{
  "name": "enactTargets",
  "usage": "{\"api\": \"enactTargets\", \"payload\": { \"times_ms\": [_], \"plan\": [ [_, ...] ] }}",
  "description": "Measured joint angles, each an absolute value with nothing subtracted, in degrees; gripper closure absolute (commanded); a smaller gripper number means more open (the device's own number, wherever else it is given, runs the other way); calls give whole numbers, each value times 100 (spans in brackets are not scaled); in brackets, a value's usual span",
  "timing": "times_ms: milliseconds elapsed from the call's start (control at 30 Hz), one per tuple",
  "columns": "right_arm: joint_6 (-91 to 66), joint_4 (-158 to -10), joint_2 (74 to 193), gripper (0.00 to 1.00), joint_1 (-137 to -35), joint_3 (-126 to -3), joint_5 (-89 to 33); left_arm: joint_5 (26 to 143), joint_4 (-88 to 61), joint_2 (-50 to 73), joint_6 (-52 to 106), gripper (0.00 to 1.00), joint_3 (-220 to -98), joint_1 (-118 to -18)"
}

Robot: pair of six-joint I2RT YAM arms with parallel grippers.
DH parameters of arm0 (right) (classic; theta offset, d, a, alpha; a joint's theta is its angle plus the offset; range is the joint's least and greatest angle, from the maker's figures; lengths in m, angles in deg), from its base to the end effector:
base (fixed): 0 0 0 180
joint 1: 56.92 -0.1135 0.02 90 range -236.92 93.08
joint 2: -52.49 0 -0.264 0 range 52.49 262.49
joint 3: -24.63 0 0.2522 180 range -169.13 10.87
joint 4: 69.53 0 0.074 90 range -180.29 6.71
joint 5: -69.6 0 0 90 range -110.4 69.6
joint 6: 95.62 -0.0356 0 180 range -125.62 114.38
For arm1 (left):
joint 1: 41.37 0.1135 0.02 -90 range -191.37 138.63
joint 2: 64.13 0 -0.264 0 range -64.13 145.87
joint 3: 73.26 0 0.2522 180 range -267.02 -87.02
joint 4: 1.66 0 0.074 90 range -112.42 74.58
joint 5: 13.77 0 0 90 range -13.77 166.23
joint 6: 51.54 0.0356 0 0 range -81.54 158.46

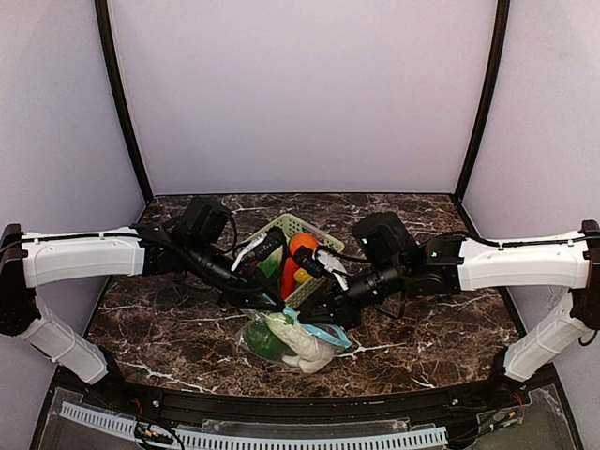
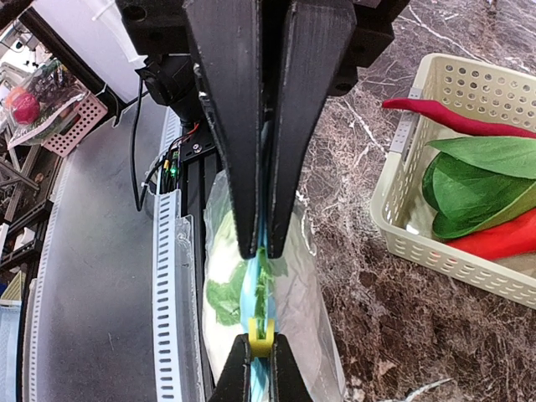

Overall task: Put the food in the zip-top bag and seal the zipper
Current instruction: Zip the zipper on the zipper food storage bag.

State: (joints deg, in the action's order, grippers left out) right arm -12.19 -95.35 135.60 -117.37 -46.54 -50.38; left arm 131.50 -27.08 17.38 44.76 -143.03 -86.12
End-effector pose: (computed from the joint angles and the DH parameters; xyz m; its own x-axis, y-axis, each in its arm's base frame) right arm 0.1413 0.2854 0.2592 -0.4085 -0.5196 -0.7504 -0.9076 0.1439 0.3944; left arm 0.1946 -0.2342 0.2663 -0.3313 0.4165 -0.8466 0.9081 -0.1028 -0.4060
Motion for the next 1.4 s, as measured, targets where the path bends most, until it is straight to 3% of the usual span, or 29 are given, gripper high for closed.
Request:
{"api": "enactTargets", "payload": {
  "times_ms": [1400],
  "plan": [
    [-1427, -10820, 13352, 100, -11702, -4260, -5062, 13277, -3408, 1520, 4690, 99, -14281, -8097]
  ]
}}
